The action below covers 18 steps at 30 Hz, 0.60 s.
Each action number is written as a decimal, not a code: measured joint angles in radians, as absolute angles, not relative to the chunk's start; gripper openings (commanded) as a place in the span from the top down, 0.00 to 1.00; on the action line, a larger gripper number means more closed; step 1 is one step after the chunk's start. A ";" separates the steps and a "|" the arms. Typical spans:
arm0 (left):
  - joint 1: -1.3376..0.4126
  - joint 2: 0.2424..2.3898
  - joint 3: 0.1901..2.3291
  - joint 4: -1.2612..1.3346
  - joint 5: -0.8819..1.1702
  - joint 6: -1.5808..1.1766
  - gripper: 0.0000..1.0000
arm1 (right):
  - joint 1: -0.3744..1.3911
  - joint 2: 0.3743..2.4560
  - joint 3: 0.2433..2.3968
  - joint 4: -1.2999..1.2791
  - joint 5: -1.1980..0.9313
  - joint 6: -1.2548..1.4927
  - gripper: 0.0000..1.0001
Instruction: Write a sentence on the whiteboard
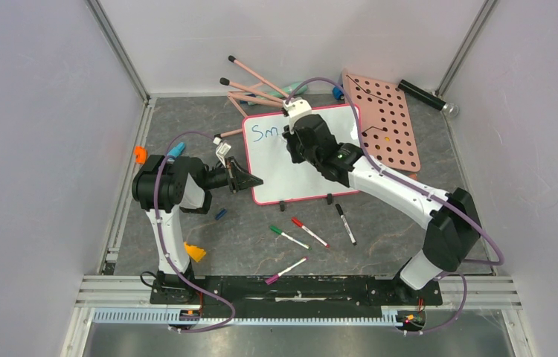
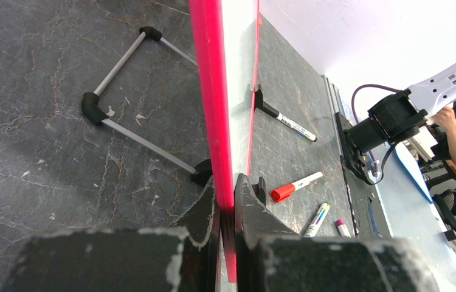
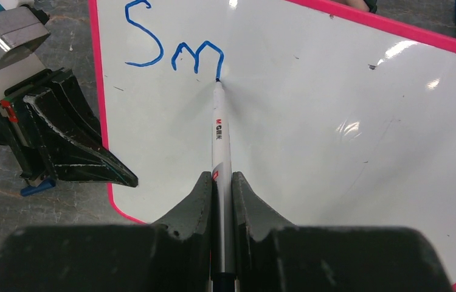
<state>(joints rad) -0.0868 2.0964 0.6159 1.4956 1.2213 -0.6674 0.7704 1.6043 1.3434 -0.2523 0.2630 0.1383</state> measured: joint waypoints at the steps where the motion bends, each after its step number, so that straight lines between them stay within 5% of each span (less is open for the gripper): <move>1: -0.087 2.096 0.616 1.496 1.222 -0.667 0.98 | 0.770 1.603 1.343 -0.254 0.262 0.139 1.00; 18: -0.087 2.096 0.616 1.498 1.225 -0.667 0.98 | 0.754 1.585 1.402 -0.310 0.293 0.121 1.00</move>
